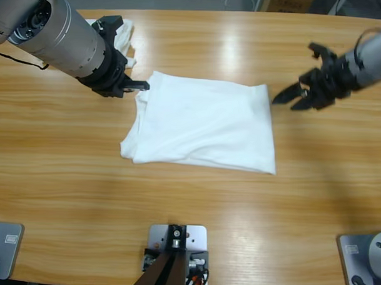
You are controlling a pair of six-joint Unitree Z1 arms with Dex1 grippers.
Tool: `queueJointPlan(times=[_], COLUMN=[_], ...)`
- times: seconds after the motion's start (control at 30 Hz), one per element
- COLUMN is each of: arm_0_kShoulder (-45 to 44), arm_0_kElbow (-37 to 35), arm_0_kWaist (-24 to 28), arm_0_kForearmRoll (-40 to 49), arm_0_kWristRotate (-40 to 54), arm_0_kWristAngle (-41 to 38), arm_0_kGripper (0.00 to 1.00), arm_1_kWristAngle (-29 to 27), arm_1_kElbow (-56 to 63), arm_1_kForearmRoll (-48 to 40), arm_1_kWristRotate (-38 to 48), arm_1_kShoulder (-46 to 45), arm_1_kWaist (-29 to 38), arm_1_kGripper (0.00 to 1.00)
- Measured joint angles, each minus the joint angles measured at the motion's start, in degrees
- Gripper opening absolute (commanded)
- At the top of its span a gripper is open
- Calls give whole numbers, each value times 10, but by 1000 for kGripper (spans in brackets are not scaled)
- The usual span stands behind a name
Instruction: Fold clothes
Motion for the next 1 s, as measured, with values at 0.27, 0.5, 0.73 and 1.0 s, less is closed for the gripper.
queueJointPlan(times=[0.27, 0.5, 0.73, 1.0], arm_0_kShoulder=[58, 66, 66, 66], arm_0_kElbow=[-27, -28, -28, -28], arm_0_kWaist=[0, 0, 0, 0], arm_0_kForearmRoll=[0, 23, 31, 39], arm_0_kWristRotate=[12, 13, 13, 13], arm_0_kWristAngle=[-18, -20, -20, -20], arm_0_kGripper=[0, 0, 0, 0], arm_1_kWristAngle=[69, 136, 173, 194], arm_1_kElbow=[130, 202, 222, 250], arm_1_kForearmRoll=[-158, -311, -377, -464], arm_1_kWristRotate=[17, 43, 47, 47], arm_1_kShoulder=[8, 55, 83, 119], arm_1_kWaist=[-44, -51, -52, -52], arm_1_kGripper=[848, 734, 480, 253])
